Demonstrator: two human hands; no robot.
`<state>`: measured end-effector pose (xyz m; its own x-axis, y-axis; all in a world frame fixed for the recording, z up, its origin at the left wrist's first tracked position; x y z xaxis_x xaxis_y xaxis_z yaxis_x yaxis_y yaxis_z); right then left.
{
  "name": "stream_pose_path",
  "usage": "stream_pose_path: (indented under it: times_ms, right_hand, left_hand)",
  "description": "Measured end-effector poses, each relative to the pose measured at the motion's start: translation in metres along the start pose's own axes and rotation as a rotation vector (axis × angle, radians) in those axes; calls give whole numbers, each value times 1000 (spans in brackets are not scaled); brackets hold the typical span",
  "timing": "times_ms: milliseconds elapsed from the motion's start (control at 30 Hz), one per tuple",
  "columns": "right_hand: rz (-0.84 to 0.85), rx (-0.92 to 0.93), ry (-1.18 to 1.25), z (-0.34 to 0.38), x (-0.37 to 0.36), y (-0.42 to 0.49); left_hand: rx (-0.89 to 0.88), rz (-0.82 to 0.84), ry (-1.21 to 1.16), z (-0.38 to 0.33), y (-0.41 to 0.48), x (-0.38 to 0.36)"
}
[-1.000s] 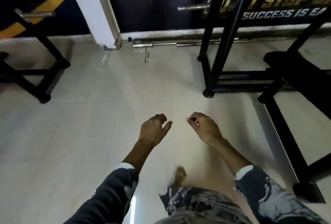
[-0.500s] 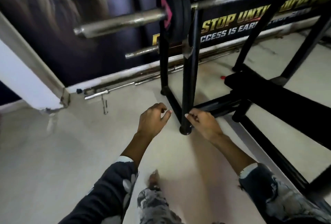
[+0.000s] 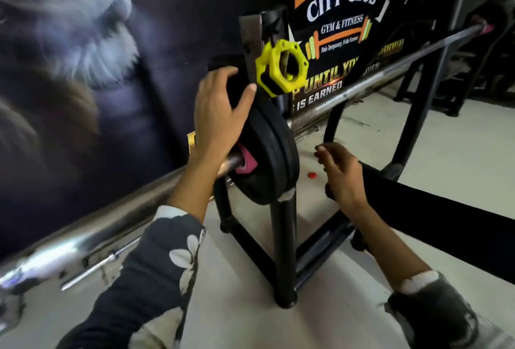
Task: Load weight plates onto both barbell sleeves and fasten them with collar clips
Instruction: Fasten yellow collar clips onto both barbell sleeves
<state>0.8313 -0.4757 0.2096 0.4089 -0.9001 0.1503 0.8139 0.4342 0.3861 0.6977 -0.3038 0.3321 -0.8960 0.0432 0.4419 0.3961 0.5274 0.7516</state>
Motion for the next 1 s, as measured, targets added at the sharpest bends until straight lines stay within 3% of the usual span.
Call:
stream_pose_path:
  times_ms: [133,333,467,533,667,833,1000]
  right_hand:
    - [0,4,125,18,-8,61]
    - [303,-38,369,50,-44,122]
    - [491,-236,720,58,-63,140]
    - [533,-247,761,57,-63,141]
    - [481,-166,684,68,-49,143]
    - [467,-44,912,106,-27,136]
    - [301,-31,830,76,7,93]
  left_hand:
    - [117,261,-29,22,21,-29]
    - [60,224,-50,22,19,-26]
    - [73,217,-69,21,18,-25]
    - [69,215,-74,20,17,-25]
    - [85,196,-98,18,16,-23]
    - [110,193,-108,22,16,-26]
    - [154,149,-132,19,4,-21]
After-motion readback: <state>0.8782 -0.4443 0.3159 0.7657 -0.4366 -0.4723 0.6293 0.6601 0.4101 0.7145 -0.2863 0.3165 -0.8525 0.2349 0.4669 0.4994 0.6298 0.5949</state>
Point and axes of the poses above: each hand's wrist, its own y-axis towards the middle knuckle, its own x-axis out of the back of the hand, z = x × y, the point moved 6 cm from there along y, towards the middle knuckle, and after that the axes turned 3 degrees about -z, right-handed, at the moved point
